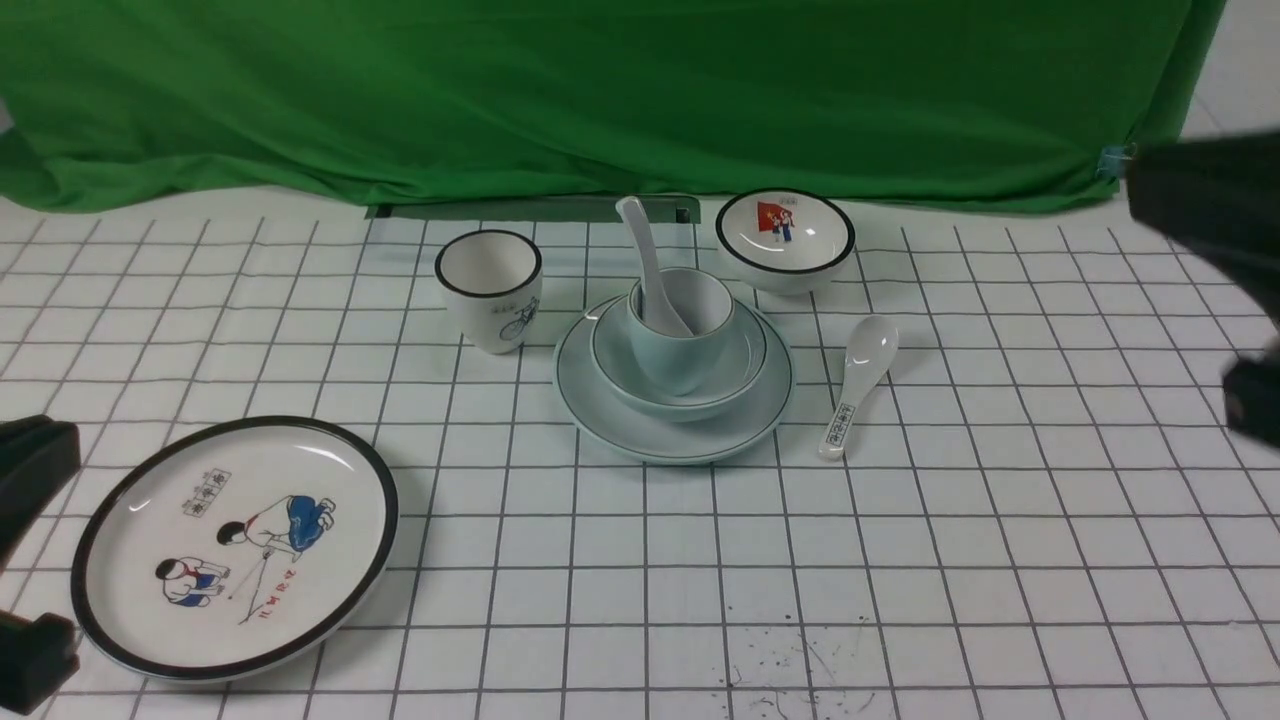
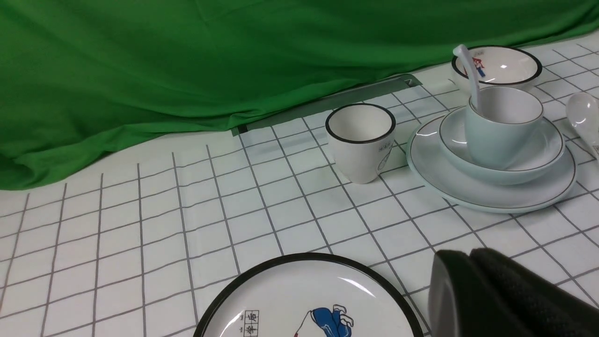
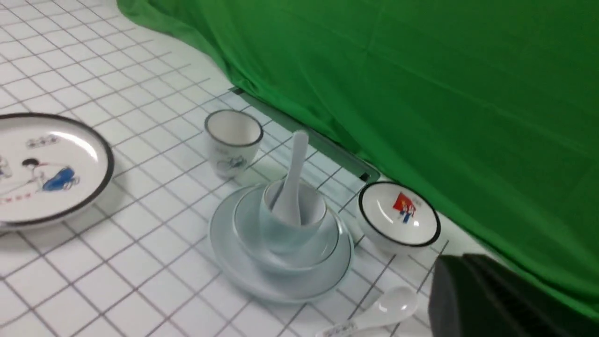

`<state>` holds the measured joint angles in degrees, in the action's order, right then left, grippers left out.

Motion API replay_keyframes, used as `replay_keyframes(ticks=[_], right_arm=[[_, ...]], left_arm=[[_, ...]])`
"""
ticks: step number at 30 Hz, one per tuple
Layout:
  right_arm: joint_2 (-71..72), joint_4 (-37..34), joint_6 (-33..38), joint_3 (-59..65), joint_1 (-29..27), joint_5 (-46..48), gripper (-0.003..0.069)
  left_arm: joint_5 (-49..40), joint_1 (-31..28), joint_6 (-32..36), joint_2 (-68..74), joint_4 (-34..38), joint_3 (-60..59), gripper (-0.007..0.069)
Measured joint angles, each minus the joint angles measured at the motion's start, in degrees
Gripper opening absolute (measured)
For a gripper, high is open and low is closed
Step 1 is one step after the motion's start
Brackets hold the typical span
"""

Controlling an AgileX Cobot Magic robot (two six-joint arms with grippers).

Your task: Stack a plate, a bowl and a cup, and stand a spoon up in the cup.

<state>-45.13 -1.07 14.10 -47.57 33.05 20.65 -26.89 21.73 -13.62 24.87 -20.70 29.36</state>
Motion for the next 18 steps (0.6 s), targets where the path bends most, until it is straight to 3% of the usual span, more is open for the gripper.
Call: replay_keyframes(ticks=[10,14,18], right_arm=[[15.16,-0.05,-8.26,33.86,0.00,-10.17,0.0018],[15.22,-0.11,-9.62,42.08,0.00,-10.80,0.0020],[15.22,-0.11,-10.61,47.57,0.00,-17.79,0.0021]], left_arm=[[0.00,0.00,0.00,0.00,0.00,-0.01,-0.0032],[0.00,0.00,0.00,0.00,0.00,-0.06,-0.0032],[0.00,0.00,0.00,0.00,0.00,-0.06,-0.0032]])
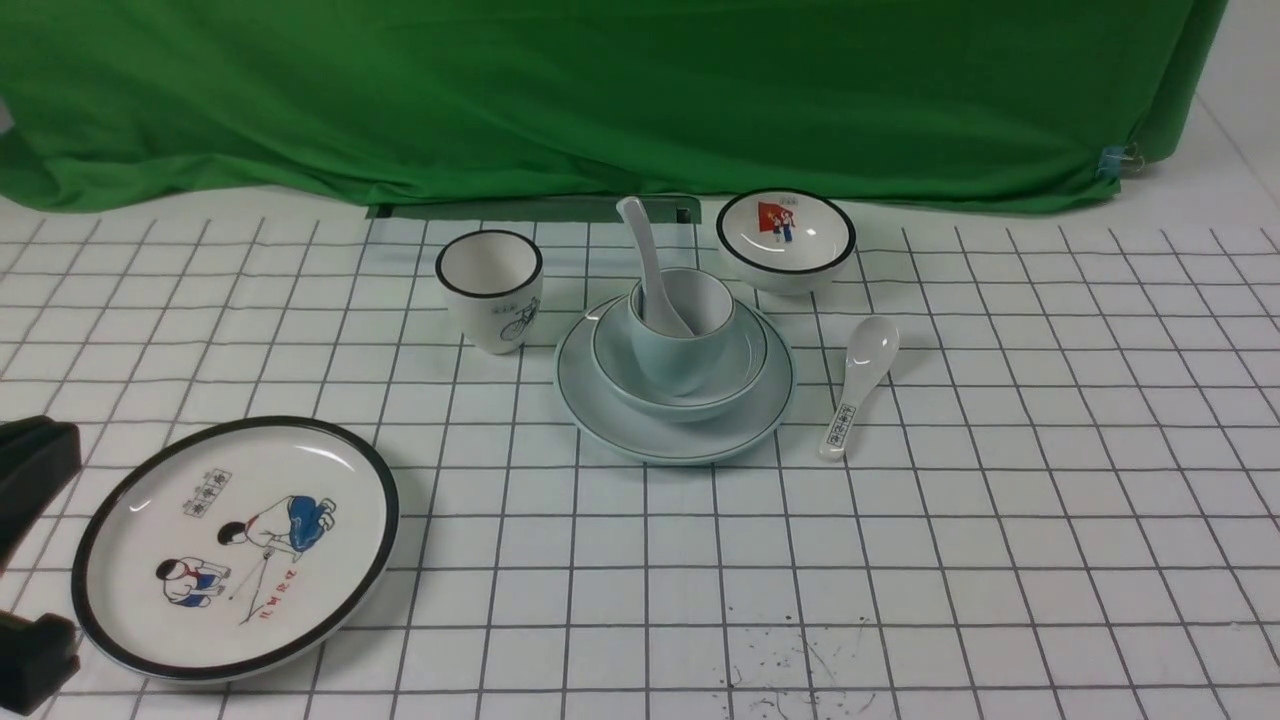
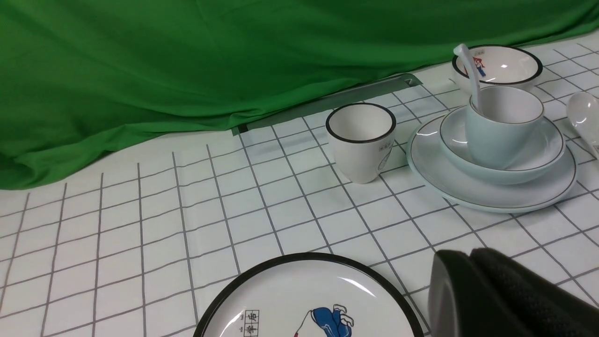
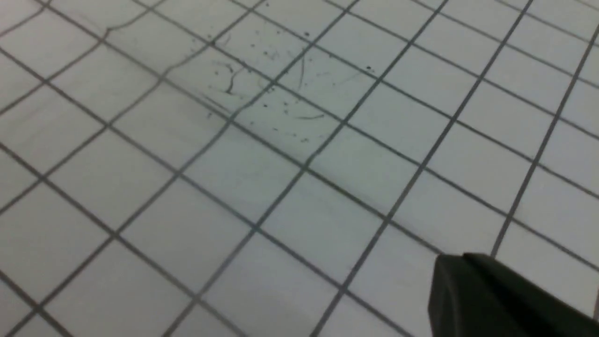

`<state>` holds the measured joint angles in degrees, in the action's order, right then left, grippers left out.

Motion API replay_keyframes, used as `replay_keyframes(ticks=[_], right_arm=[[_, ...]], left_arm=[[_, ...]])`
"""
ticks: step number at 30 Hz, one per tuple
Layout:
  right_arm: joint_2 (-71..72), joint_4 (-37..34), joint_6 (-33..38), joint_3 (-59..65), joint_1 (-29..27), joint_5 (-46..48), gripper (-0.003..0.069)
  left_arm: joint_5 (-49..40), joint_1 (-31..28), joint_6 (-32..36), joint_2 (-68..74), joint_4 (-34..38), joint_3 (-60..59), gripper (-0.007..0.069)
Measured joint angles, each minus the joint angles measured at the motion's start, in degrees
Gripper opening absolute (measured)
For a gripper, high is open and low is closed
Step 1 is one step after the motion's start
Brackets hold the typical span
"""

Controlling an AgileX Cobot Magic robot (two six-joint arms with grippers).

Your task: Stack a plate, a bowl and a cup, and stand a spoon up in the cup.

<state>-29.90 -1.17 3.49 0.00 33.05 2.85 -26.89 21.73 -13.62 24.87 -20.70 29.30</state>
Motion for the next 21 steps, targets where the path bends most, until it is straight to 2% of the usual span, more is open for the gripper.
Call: replay_keyframes(ticks=[4,6,10,11,12,13,14,17,21], right_arm=[[0.98,0.00,-0.18,0.42,-0.15,-5.02,0.0010],[4.27,0.00,0.08,0.42,-2.30,-5.58,0.0010],[15.95,0.00,0.81,0.42,-12.30,-5.71,0.0010],[16.53,0.00,0.81,0.42,-12.83,-5.71,0.0010],[20.52,0.00,0.81,0.42,-16.54,-5.71,0.0010],[21.62,0.00,0.81,0.42,-17.07,-5.71,0.0010],[25.15,0.00,0.81,0.42,-21.22,-5.37,0.0010],[29.49,0.00,0.74,0.42,-28.23,-3.53,0.0010],[29.81,0.00,0.64,0.47,-32.32,-0.99,0.0010]], left_arm=[[0.00,0.00,0.00,0.00,0.00,0.00,-0.0032],[0.00,0.00,0.00,0.00,-0.05,0.00,-0.0032],[0.00,0.00,0.00,0.00,-0.05,0.00,-0.0032],[0.00,0.00,0.00,0.00,-0.05,0.00,-0.0032],[0.00,0.00,0.00,0.00,-0.05,0.00,-0.0032],[0.00,0.00,0.00,0.00,-0.05,0.00,-0.0032],[0.00,0.00,0.00,0.00,-0.05,0.00,-0.0032],[0.14,0.00,0.00,0.00,-0.05,0.00,-0.0032],[0.13,0.00,0.00,0.00,-0.05,0.00,-0.0032]])
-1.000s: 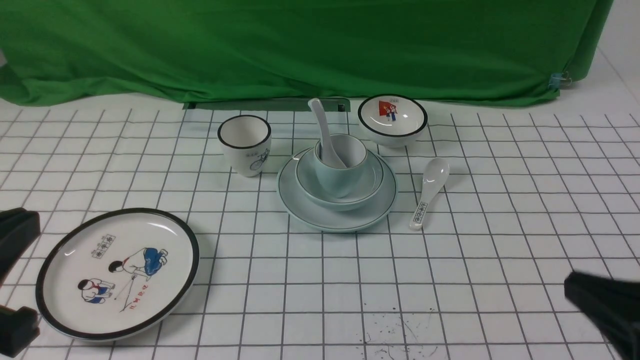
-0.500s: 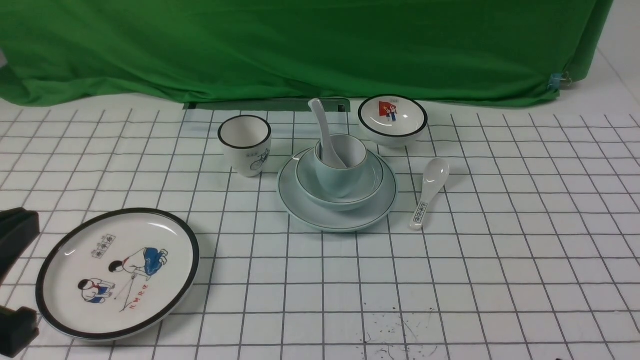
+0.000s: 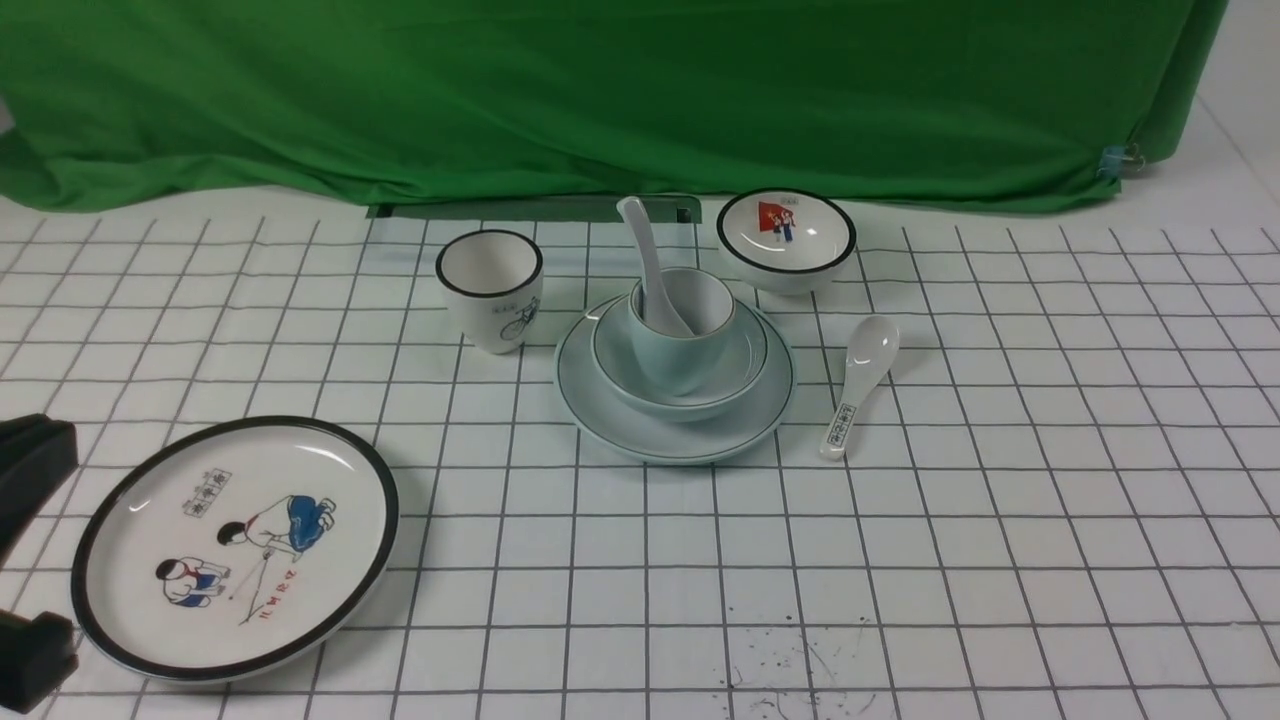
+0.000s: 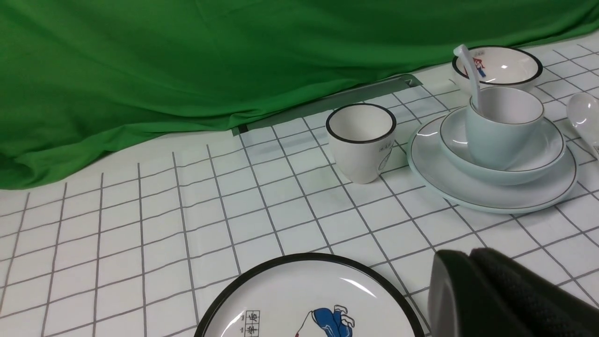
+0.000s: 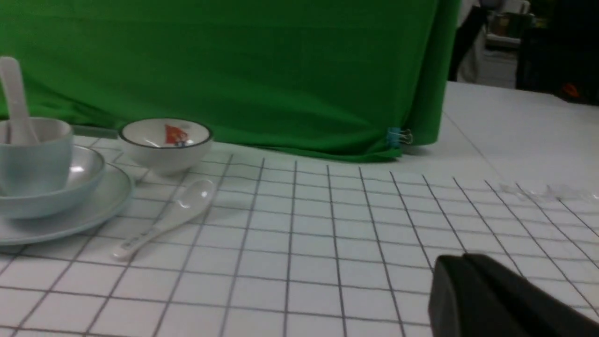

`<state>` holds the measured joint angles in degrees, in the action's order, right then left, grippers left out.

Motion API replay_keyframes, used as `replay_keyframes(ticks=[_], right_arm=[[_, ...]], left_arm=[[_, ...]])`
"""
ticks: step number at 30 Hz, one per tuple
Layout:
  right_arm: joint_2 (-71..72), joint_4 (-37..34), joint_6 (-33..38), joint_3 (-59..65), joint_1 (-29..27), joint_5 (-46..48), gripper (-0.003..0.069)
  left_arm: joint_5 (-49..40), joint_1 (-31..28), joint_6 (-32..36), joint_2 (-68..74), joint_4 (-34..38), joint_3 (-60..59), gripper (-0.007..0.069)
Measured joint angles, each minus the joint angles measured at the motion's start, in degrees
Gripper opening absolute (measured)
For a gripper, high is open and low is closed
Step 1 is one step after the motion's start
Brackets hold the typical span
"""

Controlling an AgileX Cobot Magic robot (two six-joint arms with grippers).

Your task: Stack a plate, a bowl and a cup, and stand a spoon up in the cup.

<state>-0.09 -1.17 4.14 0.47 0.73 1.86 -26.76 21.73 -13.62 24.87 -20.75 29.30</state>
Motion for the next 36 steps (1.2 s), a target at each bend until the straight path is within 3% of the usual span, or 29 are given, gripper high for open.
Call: replay_keyframes(ticks=[5,26,32,36], right_arm=[[0.09,-0.01,-1.81,0.05,0.09,9.16,0.0010],[0.12,-0.06,-2.88,0.04,1.42,10.73,0.0048],[0.12,-0.06,-2.88,0.04,1.42,10.72,0.0063],[0.12,-0.06,-2.88,0.04,1.42,10.72,0.0081]], left_arm=[[0.07,0.00,0.00,0.00,0.00,0.00,-0.0032],[0.23,0.00,0.06,-0.12,-0.22,-0.18,-0.0032],[11.26,-1.77,0.06,-7.84,0.88,-8.97,-0.0032],[17.98,-6.81,0.40,-16.22,4.17,-18.27,-0.0030]])
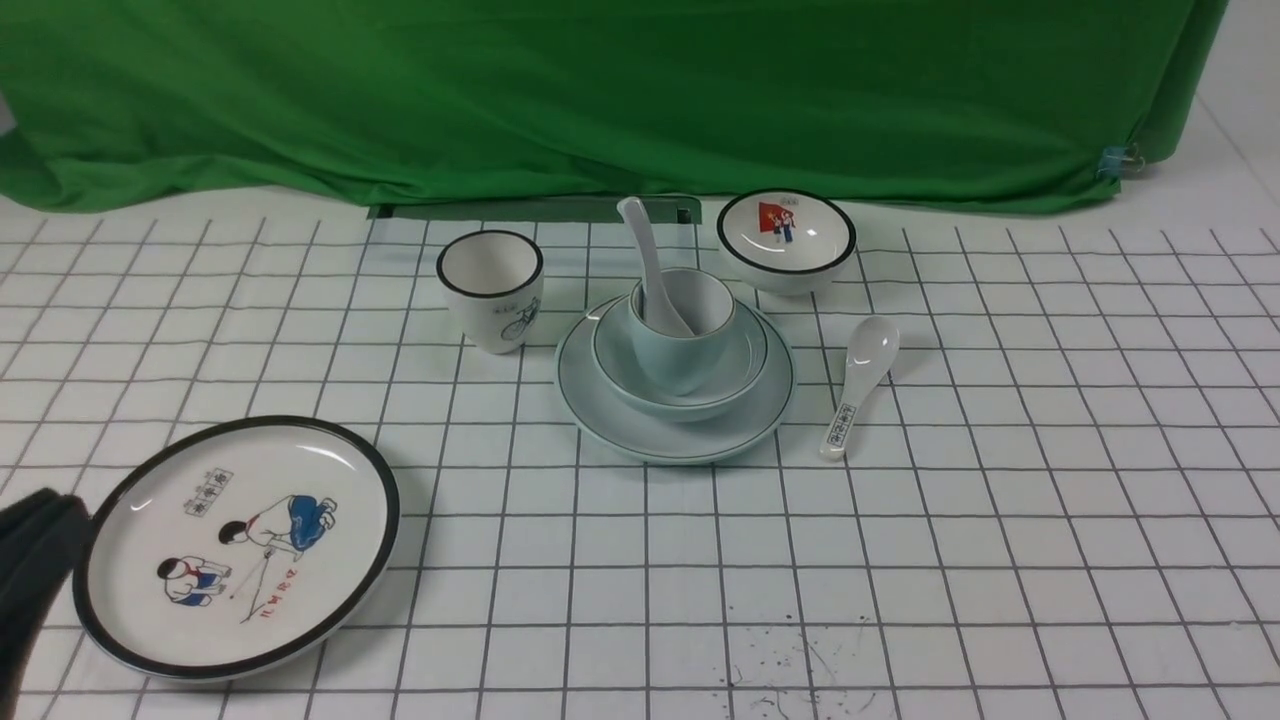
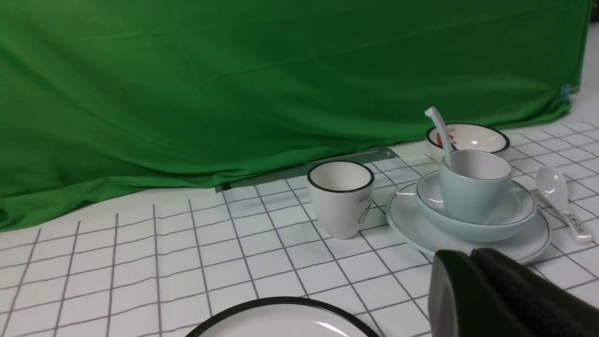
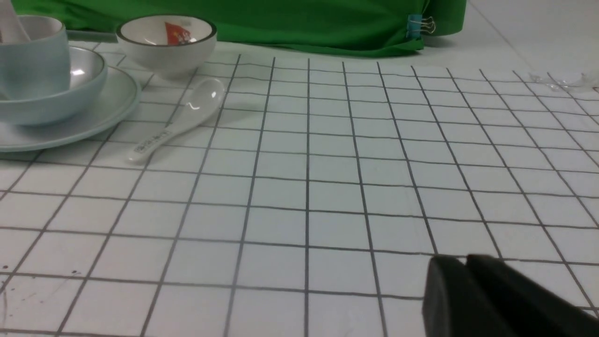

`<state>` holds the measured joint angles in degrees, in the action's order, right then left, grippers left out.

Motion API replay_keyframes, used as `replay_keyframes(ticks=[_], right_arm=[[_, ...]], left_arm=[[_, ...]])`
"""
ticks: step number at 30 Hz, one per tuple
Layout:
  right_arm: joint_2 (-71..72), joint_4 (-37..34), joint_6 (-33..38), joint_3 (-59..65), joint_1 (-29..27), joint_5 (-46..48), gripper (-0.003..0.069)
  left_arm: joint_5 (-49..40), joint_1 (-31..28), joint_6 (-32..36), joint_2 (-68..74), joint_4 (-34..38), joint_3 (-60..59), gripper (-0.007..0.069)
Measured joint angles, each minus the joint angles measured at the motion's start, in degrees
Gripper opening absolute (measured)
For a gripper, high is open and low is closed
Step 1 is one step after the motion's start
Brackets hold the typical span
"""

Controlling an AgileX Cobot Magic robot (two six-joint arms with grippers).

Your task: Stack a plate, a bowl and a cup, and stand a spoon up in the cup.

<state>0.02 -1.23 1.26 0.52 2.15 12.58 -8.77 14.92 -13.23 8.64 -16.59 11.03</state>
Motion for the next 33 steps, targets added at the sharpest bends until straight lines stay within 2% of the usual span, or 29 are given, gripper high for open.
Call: replay_keyframes(ticks=[3,6,7,8,11,15,33], right_arm=[[0.00,0.00,0.00,0.00,0.00,0.00,0.0090],[0.00,0.00,0.00,0.00,0.00,0.00,0.0100],[0.00,0.00,0.00,0.00,0.00,0.00,0.0100],[0.00,0.00,0.00,0.00,0.00,0.00,0.0103],[0.00,0.00,0.00,0.00,0.00,0.00,0.0107],[0.00,0.00,0.00,0.00,0.00,0.00,0.0116],[0.00,0.00,0.00,0.00,0.00,0.00,0.0156]], left_arm=[[2.75,-6.19,1.15,-6.51,6.58,-5.34,-0.0030],[4.69,-12.34,6.80,-8.44,13.95,-10.13,-0.0030],[4.69,-12.69,6.80,-8.45,13.95,-10.13,-0.0030],[3.87,-15.08,10.47,-8.51,17.40,-11.09,-0.0030],[-1.18,-16.16,15.92,-8.51,21.19,-11.33,-0.0030],[-5.73,-16.09,19.02,-8.51,22.89,-11.46,-0.0030],[-5.87,-16.09,19.95,-8.51,23.67,-11.46,-0.0029]])
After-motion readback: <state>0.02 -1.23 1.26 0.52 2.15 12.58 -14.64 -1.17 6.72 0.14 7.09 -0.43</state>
